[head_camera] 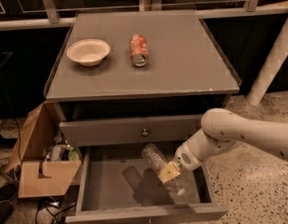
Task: Place water bottle into middle drawer
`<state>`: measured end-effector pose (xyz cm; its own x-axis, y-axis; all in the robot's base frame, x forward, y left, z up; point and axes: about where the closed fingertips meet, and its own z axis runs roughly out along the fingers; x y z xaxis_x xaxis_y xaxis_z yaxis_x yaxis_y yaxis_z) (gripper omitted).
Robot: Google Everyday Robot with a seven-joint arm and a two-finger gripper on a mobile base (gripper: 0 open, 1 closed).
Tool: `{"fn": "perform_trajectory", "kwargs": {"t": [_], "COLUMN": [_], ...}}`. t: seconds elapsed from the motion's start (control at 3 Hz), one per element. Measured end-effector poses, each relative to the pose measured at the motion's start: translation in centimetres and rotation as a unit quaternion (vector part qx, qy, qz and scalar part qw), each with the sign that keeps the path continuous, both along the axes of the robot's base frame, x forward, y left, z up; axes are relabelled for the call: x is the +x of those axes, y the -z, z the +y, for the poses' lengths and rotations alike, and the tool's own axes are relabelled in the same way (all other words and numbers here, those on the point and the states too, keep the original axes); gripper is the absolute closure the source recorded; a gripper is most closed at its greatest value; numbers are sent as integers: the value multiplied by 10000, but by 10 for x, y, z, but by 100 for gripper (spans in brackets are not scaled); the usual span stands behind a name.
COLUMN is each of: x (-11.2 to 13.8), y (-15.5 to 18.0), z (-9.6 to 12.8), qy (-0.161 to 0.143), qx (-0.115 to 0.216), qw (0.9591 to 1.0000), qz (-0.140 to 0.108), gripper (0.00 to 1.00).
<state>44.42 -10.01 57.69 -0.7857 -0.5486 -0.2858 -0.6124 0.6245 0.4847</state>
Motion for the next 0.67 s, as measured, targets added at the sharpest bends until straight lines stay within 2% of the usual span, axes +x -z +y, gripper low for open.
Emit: {"fn": "perform_trajectory", "kwargs": {"t": [0.33,0.67], "x": [0,-1], "y": [0,6], "z": [0,4], "qy": [0,141], "qx": [0,-147], "qw": [10000,9998], "qz": [0,12], "gripper": [100,100]}}
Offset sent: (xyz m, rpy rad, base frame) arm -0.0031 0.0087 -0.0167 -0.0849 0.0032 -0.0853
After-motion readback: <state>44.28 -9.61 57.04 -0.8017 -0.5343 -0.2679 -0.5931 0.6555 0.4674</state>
